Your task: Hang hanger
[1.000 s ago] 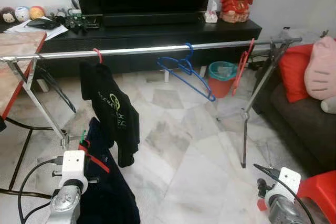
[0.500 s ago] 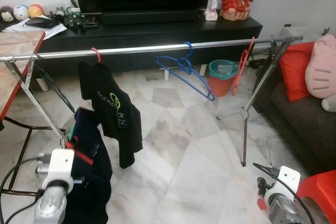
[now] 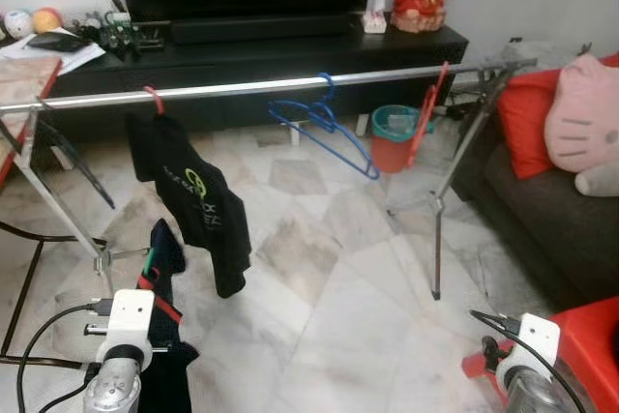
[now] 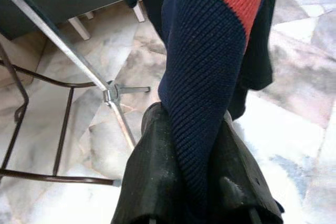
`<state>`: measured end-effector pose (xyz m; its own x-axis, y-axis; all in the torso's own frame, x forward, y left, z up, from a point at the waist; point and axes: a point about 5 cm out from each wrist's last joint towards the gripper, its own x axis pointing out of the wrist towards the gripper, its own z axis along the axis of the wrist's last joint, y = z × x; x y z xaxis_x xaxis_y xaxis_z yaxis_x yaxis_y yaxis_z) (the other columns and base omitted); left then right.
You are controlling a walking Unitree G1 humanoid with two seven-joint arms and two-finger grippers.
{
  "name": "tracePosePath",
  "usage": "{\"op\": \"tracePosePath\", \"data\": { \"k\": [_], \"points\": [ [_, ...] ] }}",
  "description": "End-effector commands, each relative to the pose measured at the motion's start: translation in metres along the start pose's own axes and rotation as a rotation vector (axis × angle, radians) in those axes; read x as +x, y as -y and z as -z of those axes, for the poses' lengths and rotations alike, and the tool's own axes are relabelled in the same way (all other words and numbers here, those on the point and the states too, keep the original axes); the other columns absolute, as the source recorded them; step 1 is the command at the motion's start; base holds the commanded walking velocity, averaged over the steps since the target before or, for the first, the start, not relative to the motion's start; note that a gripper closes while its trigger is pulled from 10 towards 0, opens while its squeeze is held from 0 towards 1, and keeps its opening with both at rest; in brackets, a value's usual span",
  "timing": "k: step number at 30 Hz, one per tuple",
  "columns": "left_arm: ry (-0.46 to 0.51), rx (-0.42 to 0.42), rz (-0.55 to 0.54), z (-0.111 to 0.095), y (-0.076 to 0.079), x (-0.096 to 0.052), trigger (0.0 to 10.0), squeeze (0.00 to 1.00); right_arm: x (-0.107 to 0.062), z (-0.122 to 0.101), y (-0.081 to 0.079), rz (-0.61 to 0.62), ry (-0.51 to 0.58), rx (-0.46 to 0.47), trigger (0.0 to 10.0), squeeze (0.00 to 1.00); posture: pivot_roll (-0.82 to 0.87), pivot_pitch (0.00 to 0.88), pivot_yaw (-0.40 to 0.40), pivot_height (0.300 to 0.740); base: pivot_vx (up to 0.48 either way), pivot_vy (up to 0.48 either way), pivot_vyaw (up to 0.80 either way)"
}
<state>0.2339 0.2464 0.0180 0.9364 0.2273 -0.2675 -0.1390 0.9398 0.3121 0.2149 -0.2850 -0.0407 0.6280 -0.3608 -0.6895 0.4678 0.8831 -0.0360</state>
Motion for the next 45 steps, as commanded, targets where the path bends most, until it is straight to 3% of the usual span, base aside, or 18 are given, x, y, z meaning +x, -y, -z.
{"op": "tracePosePath", "data": {
  "k": [1,2,6,7,9,10,12,14,19,26,45],
  "points": [
    [0.023,-0.01,0.01,-0.006,0.004,0.0,10.0,0.0,0.0,0.0,0.001,-0.013,-0.011,-0.027,10.0,0.0,-0.11,0.0,-0.031,0.74,0.0,-0.33,0.0],
    [0.024,-0.011,0.016,-0.006,0.006,0.0,10.0,0.0,0.0,0.0,0.002,-0.012,-0.015,-0.043,10.0,0.0,-0.11,0.0,-0.031,0.74,0.0,-0.33,0.0],
    [0.022,-0.034,0.025,-0.006,0.011,-0.001,10.0,0.0,0.001,-0.003,0.002,-0.061,-0.032,-0.266,10.0,0.0,-0.11,0.0,-0.035,0.74,0.0,-0.329,0.0],
    [0.022,-0.034,0.025,-0.006,0.011,-0.001,10.0,0.0,0.001,-0.003,0.002,-0.061,-0.032,-0.266,10.0,0.0,-0.11,0.0,-0.035,0.74,0.0,-0.326,0.0],
    [0.022,-0.037,0.03,-0.007,0.012,0.001,10.0,0.0,0.001,-0.005,0.001,-0.104,-0.045,-0.412,10.0,0.0,-0.12,0.0,-0.029,0.74,0.0,-0.33,0.0],
    [0.022,-0.037,0.03,-0.007,0.012,0.001,10.0,0.0,0.001,-0.005,0.001,-0.104,-0.045,-0.412,10.0,0.0,-0.12,0.0,-0.029,0.74,0.0,-0.33,0.0],
    [0.025,-0.047,0.036,-0.01,0.014,0.004,10.0,0.0,0.001,-0.002,0.001,-0.088,-0.055,-0.325,10.0,0.0,-0.12,0.0,-0.029,0.74,0.0,-0.33,0.0],
    [0.028,-0.048,0.039,-0.011,0.016,0.006,10.0,0.0,0.001,-0.002,0.001,-0.096,-0.058,-0.334,10.0,0.0,-0.12,0.0,-0.026,0.74,0.0,-0.33,0.0],
    [0.045,-0.056,0.044,-0.019,0.019,0.011,10.0,0.0,0.002,-0.009,-0.004,-0.178,-0.075,-0.624,10.0,0.0,-0.1,0.0,-0.034,0.74,0.0,-0.332,0.0],
    [0.05,-0.079,0.03,-0.02,0.017,0.013,10.0,0.0,0.001,-0.008,-0.006,-0.195,-0.07,-0.568,10.0,0.0,-0.09,0.0,-0.043,0.74,0.0,-0.282,0.0],
    [0.05,-0.079,0.03,-0.02,0.017,0.013,10.0,0.0,0.001,-0.008,-0.006,-0.195,-0.07,-0.568,10.0,0.0,-0.09,0.0,-0.043,0.74,0.0,0.0,0.0]
  ]
}}
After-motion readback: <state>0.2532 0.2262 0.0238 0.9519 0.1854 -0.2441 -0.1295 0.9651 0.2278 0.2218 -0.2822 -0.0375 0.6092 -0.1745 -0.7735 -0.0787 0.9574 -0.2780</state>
